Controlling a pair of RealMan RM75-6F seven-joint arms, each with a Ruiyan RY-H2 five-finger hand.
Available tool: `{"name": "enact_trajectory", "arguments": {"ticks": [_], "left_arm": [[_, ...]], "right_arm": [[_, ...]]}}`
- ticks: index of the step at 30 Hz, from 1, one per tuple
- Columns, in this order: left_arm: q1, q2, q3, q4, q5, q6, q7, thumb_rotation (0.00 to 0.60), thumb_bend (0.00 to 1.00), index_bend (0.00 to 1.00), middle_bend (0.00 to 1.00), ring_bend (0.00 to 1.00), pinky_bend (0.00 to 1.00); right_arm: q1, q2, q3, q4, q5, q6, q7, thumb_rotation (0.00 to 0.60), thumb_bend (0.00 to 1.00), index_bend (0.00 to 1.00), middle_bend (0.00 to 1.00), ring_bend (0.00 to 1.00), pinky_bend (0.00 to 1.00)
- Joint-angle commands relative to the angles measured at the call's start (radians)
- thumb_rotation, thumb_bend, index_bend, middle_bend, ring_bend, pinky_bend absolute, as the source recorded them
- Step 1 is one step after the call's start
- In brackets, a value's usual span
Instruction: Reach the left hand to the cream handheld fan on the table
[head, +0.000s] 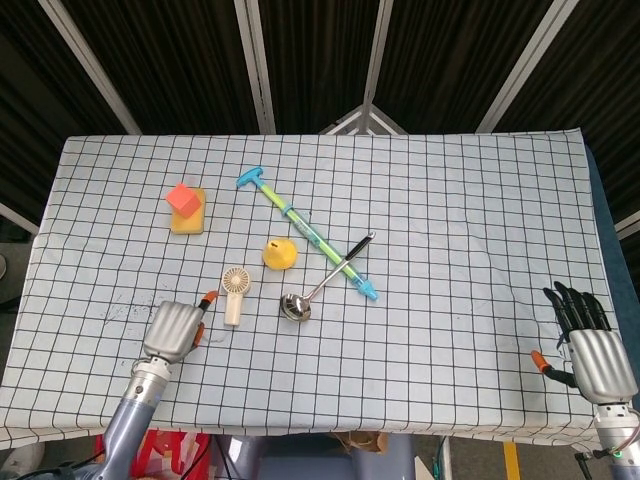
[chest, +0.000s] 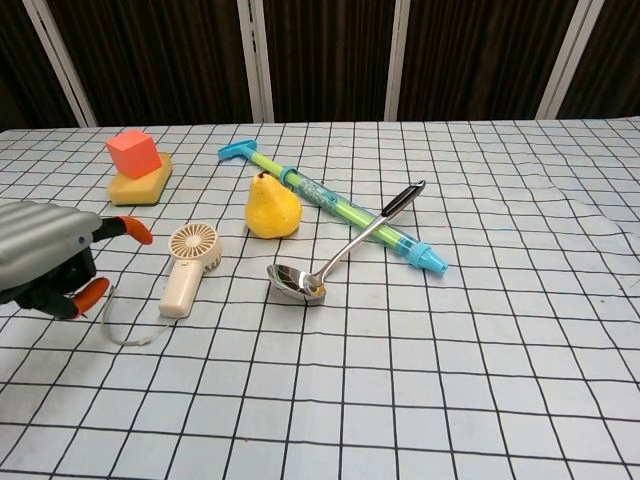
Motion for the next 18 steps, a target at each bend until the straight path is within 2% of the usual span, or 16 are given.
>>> {"name": "enact_trajectory", "arguments": {"ticks": [1, 18], "left_arm": [[-0.018, -0.035, -0.001, 0.026, -0.028, 0.000, 0.017, 0.600, 0.73, 0.21, 0.90, 0.72, 0.69], [-0.061, -0.103, -0.001, 0.088, -0.073, 0.015, 0.009, 0.600, 0.73, 0.21, 0.90, 0.72, 0.69]], "right_arm": [[0.001, 0.001, 0.000, 0.000, 0.001, -0.002, 0.001, 0.600, 0.28, 0.07, 0.00, 0.00, 0.00], [0.001, 0.001, 0.000, -0.002, 0.003, -0.002, -0.001, 0.600, 0.28, 0.07, 0.00, 0.00, 0.00]]}}
